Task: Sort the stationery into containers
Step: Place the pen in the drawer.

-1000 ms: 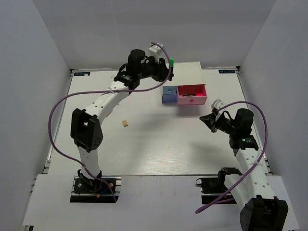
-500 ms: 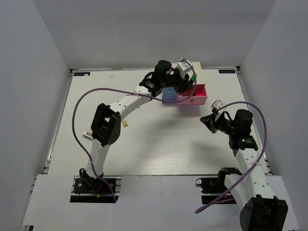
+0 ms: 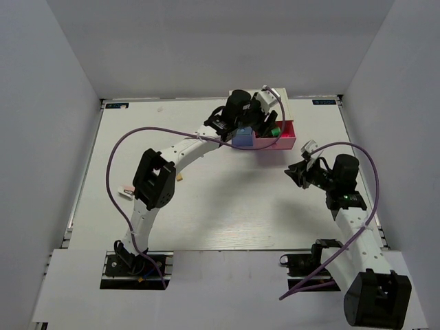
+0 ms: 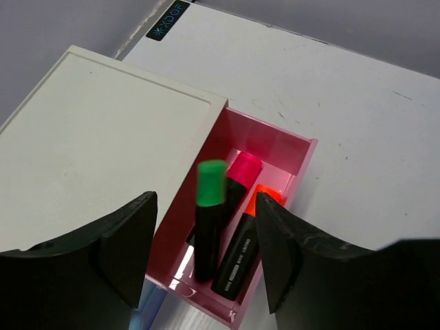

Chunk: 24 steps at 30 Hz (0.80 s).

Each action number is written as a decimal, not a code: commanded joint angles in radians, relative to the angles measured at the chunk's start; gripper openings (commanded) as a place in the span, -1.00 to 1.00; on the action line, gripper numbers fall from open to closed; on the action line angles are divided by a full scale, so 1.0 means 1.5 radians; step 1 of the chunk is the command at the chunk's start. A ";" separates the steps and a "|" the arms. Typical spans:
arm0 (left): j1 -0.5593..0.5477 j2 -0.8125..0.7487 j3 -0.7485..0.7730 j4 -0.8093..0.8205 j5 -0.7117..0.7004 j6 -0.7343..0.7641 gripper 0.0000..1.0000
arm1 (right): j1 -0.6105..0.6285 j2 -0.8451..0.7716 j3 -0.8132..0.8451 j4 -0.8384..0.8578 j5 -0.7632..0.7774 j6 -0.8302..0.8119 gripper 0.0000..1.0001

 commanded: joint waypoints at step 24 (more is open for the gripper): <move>0.035 -0.702 -0.749 0.002 -0.421 -0.564 0.98 | 0.012 0.432 0.278 0.061 0.023 -0.038 -0.94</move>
